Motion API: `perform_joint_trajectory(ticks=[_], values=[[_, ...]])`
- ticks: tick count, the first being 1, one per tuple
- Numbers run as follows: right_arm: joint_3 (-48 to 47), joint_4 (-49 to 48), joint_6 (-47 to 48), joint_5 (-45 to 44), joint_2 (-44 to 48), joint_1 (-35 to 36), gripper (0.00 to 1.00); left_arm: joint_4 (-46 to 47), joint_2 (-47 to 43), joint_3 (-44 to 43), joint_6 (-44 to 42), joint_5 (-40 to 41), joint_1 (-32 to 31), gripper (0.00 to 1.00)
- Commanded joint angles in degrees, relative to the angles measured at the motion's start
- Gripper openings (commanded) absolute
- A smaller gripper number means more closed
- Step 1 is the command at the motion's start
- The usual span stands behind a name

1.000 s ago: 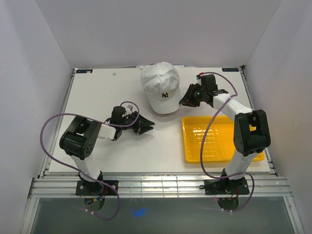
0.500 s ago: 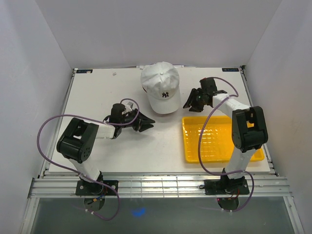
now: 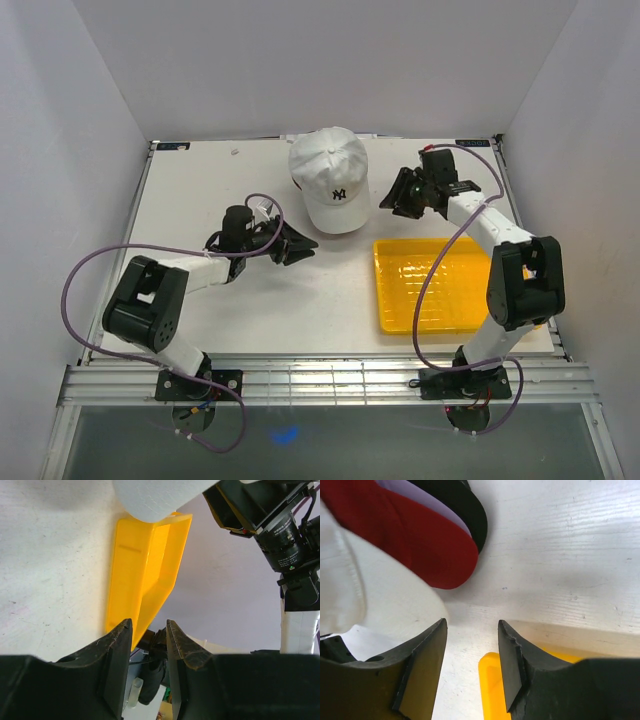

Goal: Stack the hats

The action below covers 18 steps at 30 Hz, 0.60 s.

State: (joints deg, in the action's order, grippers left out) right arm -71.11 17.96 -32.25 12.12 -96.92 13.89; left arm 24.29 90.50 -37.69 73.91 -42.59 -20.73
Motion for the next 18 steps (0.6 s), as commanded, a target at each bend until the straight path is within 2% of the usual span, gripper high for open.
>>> perform_joint_trajectory(ticks=[1, 4, 8, 14, 18], values=[[-0.96, -0.38, 1.05, 0.10, 5.60, -0.97, 0.52, -3.28, -4.62, -3.00, -3.76, -1.71, 0.25, 0.44], [-0.26, -0.47, 1.05, 0.98, 10.16, -1.67, 0.52, -8.63, -7.26, -5.80, -7.27, -1.80, 0.34, 0.44], [1.23, -0.38, 2.10, 1.59, 16.93, -2.90, 0.57, -22.22, -10.25, -11.08, -17.36, 0.66, 0.25, 0.44], [5.01, 0.15, 3.25, 2.38, 29.75, -5.10, 0.73, -34.21, -16.05, -15.83, -25.65, 3.91, 0.25, 0.45], [4.93, 3.65, 5.44, 2.30, 33.99, -5.28, 0.84, -38.79, -19.83, -16.71, -30.04, 4.88, 0.25, 0.45]])
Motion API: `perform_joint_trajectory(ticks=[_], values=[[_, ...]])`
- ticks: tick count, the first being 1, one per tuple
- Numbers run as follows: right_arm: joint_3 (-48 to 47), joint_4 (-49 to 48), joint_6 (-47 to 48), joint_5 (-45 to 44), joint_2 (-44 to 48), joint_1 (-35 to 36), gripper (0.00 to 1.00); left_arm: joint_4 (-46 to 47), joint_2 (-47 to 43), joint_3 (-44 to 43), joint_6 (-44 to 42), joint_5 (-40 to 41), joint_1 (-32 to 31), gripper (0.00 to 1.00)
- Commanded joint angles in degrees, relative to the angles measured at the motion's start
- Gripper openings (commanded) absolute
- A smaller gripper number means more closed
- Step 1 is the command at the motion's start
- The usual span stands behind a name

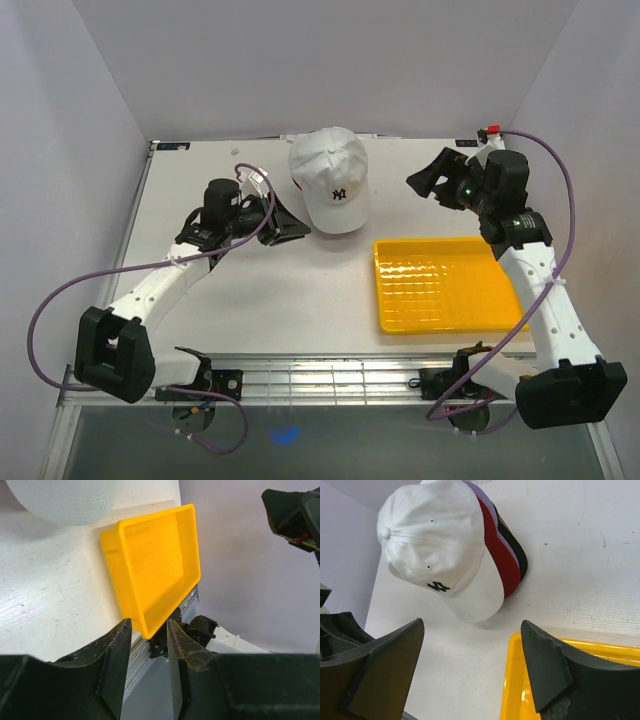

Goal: Stack the hats

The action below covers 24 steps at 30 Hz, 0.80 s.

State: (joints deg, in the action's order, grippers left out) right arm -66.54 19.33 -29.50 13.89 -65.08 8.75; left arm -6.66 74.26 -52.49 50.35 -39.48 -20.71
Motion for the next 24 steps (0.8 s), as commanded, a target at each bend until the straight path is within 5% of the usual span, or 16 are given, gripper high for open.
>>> perform_joint_trajectory(ticks=[1, 10, 14, 24], values=[[0.19, 3.33, 3.21, 0.26, 2.76, -0.14, 0.85, -9.50, -4.90, -2.18, -7.88, 2.13, 0.23, 0.45], [3.69, 9.93, 5.67, -3.96, 9.61, -0.14, 0.98, -16.36, -10.54, -3.32, -12.55, 5.47, 0.23, 0.45], [4.40, 11.16, 6.73, -5.89, 11.55, -0.14, 0.89, -17.34, -11.50, -3.41, -13.08, 5.56, 0.23, 0.45], [4.93, 11.78, 6.38, -5.28, 11.82, -0.14, 0.89, -18.22, -12.03, -4.03, -13.17, 5.73, 0.23, 0.45]])
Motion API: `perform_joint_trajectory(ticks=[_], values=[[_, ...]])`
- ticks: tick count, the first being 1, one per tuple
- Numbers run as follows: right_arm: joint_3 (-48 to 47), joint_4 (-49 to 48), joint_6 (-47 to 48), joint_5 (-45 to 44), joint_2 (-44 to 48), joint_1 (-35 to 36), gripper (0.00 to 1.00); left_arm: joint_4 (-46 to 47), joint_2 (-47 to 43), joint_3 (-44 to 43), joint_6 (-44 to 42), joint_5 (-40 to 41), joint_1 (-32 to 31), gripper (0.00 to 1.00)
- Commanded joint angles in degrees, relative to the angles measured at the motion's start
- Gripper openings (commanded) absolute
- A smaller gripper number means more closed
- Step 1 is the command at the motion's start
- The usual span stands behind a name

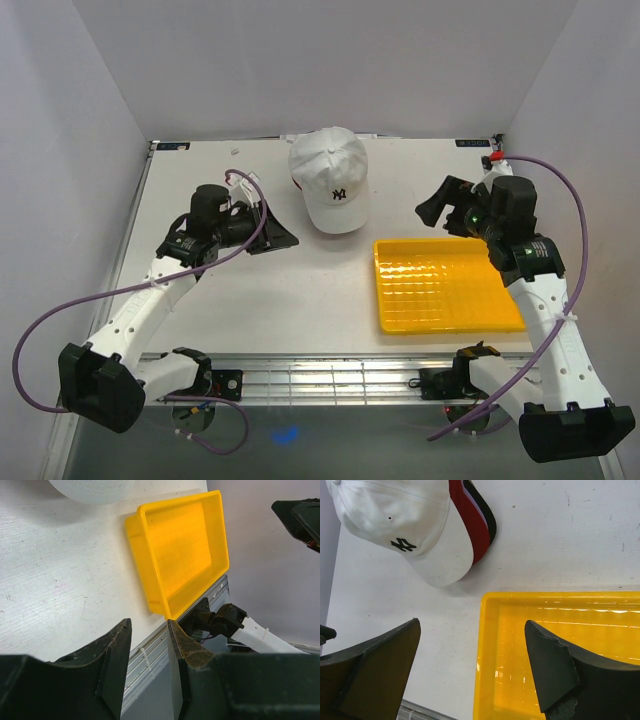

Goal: Stack the hats

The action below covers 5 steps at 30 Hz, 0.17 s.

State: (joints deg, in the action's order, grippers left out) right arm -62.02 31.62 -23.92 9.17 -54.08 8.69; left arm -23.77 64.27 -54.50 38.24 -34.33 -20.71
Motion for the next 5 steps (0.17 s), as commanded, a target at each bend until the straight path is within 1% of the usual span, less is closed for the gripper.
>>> perform_joint_trajectory(ticks=[1, 5], values=[[0.41, -0.42, 0.72, -0.73, 0.91, -0.07, 0.89, -0.93, -2.13, -2.01, -0.97, 0.40, 0.23, 0.45], [0.59, -0.68, 0.81, -1.79, 2.31, -0.07, 0.89, -1.02, -2.48, -1.75, -1.15, 0.40, 0.23, 0.45]])
